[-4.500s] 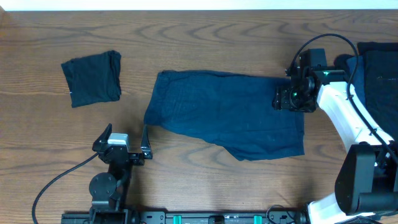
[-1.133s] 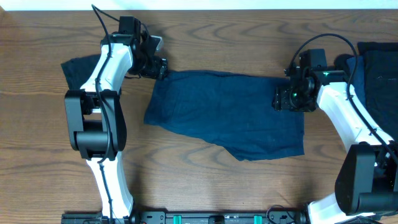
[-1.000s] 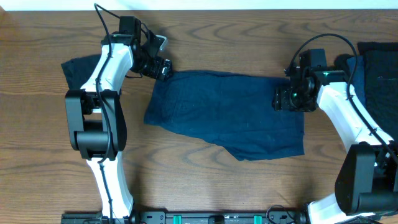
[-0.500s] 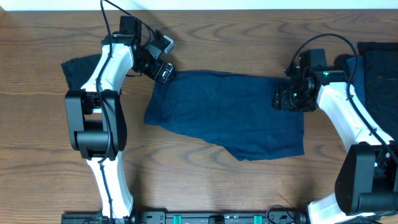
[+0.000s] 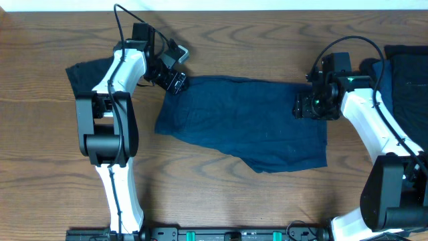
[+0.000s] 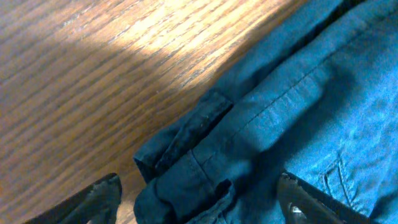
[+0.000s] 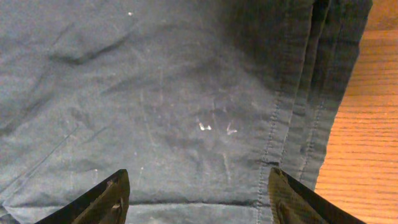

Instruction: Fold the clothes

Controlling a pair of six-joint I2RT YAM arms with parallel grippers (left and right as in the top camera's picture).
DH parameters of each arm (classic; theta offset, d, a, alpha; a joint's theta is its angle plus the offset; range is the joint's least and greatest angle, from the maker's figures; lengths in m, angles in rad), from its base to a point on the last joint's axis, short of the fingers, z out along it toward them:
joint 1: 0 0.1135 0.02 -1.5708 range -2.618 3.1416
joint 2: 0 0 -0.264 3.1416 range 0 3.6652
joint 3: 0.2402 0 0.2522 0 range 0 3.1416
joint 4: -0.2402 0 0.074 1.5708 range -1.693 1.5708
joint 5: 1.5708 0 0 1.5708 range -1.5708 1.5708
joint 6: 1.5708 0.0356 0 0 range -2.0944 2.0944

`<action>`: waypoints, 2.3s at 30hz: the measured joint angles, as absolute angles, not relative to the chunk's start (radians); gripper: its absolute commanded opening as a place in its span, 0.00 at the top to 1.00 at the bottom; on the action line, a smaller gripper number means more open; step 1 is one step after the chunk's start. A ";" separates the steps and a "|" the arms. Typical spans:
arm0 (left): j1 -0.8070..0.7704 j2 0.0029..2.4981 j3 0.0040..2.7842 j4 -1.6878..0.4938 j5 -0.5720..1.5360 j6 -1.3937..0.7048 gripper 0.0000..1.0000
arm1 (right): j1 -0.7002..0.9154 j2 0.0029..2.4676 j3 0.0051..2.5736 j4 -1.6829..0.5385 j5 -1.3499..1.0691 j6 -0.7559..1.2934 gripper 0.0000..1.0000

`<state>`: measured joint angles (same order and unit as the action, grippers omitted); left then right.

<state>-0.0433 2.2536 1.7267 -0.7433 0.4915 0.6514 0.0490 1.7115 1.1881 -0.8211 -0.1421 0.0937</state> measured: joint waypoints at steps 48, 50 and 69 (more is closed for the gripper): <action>-0.056 2.111 1.739 -0.871 0.498 0.182 0.85 | -0.033 1.711 1.192 -0.794 -0.105 0.067 0.56; -0.056 2.111 1.739 -0.872 0.498 0.180 0.86 | -0.087 1.711 1.195 -0.759 -0.104 0.064 0.53; -0.056 2.111 1.739 -0.880 0.498 0.179 0.85 | -0.295 1.806 1.208 -0.511 -0.455 -0.078 0.52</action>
